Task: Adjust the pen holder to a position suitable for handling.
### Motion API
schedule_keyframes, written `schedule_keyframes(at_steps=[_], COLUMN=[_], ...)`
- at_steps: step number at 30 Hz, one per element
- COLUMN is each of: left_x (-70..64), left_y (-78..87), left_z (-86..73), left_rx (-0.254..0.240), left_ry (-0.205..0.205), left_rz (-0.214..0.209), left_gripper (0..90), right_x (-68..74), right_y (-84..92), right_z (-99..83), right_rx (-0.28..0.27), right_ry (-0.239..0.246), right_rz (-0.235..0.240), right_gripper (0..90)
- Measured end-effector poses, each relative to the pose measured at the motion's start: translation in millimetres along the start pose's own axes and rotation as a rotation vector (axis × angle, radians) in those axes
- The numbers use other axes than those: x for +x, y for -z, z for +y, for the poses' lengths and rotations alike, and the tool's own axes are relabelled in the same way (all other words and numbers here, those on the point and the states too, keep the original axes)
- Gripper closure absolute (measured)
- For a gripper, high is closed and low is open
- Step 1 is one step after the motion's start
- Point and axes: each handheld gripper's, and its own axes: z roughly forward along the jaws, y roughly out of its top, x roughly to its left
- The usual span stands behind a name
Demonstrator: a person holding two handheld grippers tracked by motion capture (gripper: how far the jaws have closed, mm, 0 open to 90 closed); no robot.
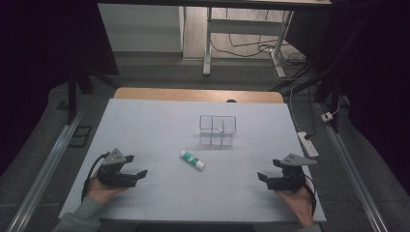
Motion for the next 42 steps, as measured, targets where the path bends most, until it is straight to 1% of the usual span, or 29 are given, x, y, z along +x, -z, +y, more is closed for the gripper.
schedule_keyframes(at_steps=[12,21,25,30,33,34,38,39,42], left_x=[-2.8,-1.9,-2.0,-1.5,-2.0,-2.4,-3.6,-3.7,-3.5], left_y=[-0.3,0.8,0.2,0.6,-0.4,-0.7,-1.1,-0.9,-0.6], left_z=[0.2,-0.8,-0.7,-1.1,-1.2,-1.1,-1.0,-1.0,-1.1], left_rx=[0.005,0.008,0.01,0.01,0.014,0.016,0.019,0.019,0.018], left_ry=[-0.011,-0.007,-0.008,-0.004,-0.005,-0.007,-0.012,-0.011,-0.008], left_rz=[0.007,0.016,0.017,0.018,0.016,0.016,0.018,0.018,0.018], left_gripper=[18.1,17.9,17.9,17.9,17.8,17.7,17.7,17.7,17.6], right_x=[2.5,1.6,1.7,4.4,4.9,5.0,4.8,4.4,3.4], right_y=[0.9,-0.9,-2.3,-8.3,-11.5,-12.8,-15.2,-16.4,-18.9], right_z=[1.2,6.3,12.3,20.1,24.0,25.4,32.2,33.9,39.9], right_rx=[-0.014,-0.011,-0.015,0.001,0.007,0.001,0.005,0.0,0.0], right_ry=[0.003,0.002,-0.006,0.014,0.013,0.01,0.009,0.005,0.014], right_rz=[0.01,0.001,0.002,-0.008,-0.01,-0.003,-0.01,-0.004,-0.008], right_gripper=[14.9,15.1,15.1,15.9,16.1,16.3,16.8,17.0,17.8])
